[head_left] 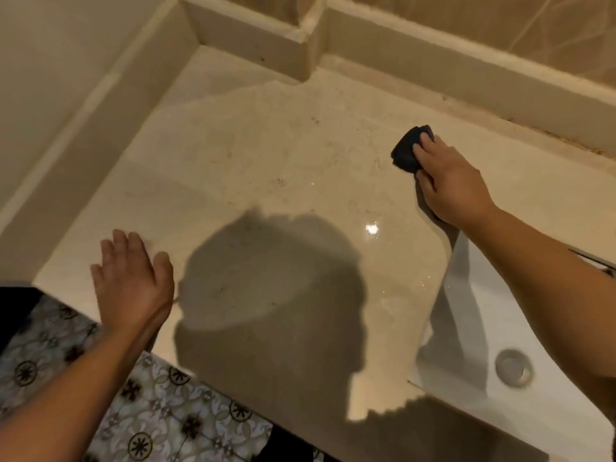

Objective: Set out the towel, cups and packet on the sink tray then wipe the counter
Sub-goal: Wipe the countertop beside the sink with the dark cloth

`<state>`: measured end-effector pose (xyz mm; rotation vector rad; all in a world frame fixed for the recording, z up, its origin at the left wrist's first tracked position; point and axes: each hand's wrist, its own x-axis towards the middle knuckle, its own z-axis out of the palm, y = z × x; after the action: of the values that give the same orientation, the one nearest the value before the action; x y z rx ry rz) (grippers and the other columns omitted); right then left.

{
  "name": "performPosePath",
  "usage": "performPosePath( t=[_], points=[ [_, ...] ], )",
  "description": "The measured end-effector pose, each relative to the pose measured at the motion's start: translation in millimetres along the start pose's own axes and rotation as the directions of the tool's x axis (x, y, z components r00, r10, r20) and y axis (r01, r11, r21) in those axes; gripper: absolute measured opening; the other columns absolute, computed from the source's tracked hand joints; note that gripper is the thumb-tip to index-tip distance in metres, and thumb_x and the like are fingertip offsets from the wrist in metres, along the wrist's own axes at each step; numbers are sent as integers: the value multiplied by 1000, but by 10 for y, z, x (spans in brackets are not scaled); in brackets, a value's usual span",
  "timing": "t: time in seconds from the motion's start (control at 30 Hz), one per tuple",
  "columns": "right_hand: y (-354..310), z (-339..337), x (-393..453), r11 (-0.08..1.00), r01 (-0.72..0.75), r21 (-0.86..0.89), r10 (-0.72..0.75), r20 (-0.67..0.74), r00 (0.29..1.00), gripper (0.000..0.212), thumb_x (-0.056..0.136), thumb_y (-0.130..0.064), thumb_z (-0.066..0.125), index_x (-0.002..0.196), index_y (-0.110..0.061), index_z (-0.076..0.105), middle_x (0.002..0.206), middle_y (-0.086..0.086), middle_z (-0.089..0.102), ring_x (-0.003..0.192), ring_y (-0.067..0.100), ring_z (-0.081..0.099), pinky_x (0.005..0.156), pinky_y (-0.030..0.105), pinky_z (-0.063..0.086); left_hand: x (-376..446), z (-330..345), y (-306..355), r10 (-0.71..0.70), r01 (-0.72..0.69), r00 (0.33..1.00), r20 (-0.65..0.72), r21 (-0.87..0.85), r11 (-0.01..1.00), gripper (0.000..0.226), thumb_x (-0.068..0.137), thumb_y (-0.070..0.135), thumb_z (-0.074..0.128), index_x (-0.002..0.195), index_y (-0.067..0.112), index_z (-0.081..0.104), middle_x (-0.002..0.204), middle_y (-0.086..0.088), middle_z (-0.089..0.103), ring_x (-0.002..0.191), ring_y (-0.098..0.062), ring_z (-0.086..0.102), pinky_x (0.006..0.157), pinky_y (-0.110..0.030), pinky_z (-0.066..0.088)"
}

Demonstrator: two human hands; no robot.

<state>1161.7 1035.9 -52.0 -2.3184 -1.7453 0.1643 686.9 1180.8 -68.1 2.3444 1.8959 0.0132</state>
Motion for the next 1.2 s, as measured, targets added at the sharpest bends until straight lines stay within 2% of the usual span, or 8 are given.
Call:
performPosePath(
  t=[0.27, 0.53, 0.7, 0.83, 0.9, 0.97, 1.07, 1.2],
  points=[
    [-1181, 164, -1193, 969, 184, 162, -193, 41, 980, 52, 71, 9, 71, 122, 9, 60, 134, 30, 54, 122, 49, 52, 102, 58, 37, 13, -43, 11, -7, 6, 999, 37, 12, 1000, 65, 95, 42, 23, 146, 3, 27, 159, -19, 19, 146, -35, 13, 116, -56, 14],
    [-2417, 577, -2287, 886, 350, 306, -381, 46, 924, 35, 94, -25, 59, 124, -8, 65, 138, 12, 57, 130, 31, 50, 108, 44, 40, -23, -48, 20, 15, -15, 1000, 24, -4, 1000, 68, 95, 41, 22, 147, -1, 27, 159, -21, 20, 146, -38, 14, 115, -58, 14],
    [-3140, 773, -2564, 822, 394, 412, -454, 55, 889, 32, 90, -17, 60, 121, -13, 68, 131, 6, 63, 123, 25, 58, 100, 40, 48, -42, -22, -22, 11, -10, 999, 43, -12, 1000, 67, 98, 42, 20, 152, 3, 18, 162, -16, 11, 149, -33, 5, 118, -54, 6],
    [-3339, 764, -2609, 635, 36, 772, -354, 249, 901, 38, 90, 3, 55, 128, 2, 59, 134, 20, 58, 123, 25, 56, 107, 31, 40, -55, -38, -7, 13, -12, 999, 42, -24, 1000, 64, 100, 40, 22, 152, 4, 18, 162, -15, 12, 149, -31, 6, 118, -53, 6],
    [-3374, 659, -2539, 413, -325, 851, -137, 411, 901, 37, 96, 1, 49, 132, -2, 56, 134, 14, 58, 120, 9, 55, 107, 22, 38, -47, -37, -12, 16, -15, 999, 41, -19, 1000, 64, 100, 40, 22, 153, 4, 17, 163, -14, 11, 149, -30, 5, 118, -53, 6],
    [-3325, 494, -2420, -63, -570, 819, 21, 572, 820, 39, 94, 7, 48, 130, -1, 56, 130, 25, 57, 105, 13, 64, 97, 28, 46, -38, -41, -33, 14, -13, 998, 58, -29, 999, 65, 99, 41, 21, 153, 4, 18, 163, -14, 12, 149, -31, 6, 118, -53, 7],
    [-3079, 283, -2274, -652, -534, 537, -56, 669, 741, 38, 92, -5, 55, 129, -2, 59, 125, 29, 58, 103, 35, 62, 92, 42, 47, -59, -54, -30, 21, -20, 998, 54, -27, 999, 65, 98, 41, 22, 152, 4, 20, 162, -15, 14, 148, -32, 8, 117, -54, 9],
    [-2488, -116, -1918, -742, -355, 569, 34, 561, 827, 29, 94, -16, 51, 118, -12, 68, 112, 14, 69, 93, 26, 68, 82, 36, 55, -61, -68, -9, 11, -10, 998, 60, -18, 1000, 64, 99, 39, 24, 152, 3, 20, 162, -16, 14, 148, -33, 7, 117, -55, 9]
  ],
)
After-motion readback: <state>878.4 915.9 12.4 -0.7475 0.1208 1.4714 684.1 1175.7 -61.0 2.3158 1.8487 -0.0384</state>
